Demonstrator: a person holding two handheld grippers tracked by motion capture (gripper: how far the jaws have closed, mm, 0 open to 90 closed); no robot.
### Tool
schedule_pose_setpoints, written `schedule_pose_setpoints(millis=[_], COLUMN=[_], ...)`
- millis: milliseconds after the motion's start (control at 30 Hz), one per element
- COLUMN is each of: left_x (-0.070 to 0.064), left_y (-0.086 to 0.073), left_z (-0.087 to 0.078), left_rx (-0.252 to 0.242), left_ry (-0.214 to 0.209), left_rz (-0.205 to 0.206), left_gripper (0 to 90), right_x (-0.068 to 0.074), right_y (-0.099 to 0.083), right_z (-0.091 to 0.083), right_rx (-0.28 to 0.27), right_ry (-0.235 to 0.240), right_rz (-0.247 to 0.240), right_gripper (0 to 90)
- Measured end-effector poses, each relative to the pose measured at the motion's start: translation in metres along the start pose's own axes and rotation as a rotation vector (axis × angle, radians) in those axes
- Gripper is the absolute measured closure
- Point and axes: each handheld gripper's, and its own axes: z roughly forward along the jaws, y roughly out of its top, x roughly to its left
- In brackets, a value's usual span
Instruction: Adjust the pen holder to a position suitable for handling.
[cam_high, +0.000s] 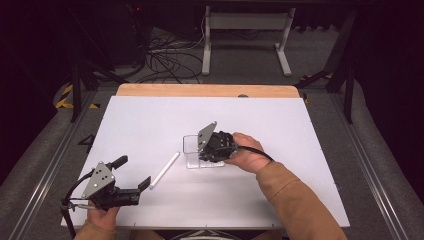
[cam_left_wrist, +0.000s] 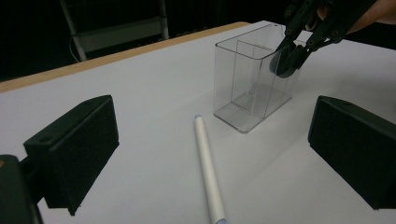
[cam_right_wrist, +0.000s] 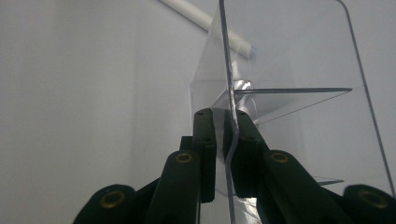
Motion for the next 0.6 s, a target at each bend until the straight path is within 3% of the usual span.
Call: schedule_pose_setpoints(millis=[600], left_x=[-0.0004], left_y=[0.0014], left_z=[0.0035], left_rx=[0.007], left_ry=[-0.011], left_rz=[0.006], left_gripper=[2.6], right_x=[0.0018], right_y=[0.0037], right_z=[0.0022], right_rx=[0.000], right_ry=[-0.016], right_rz=[0.039], right_gripper=[82.7])
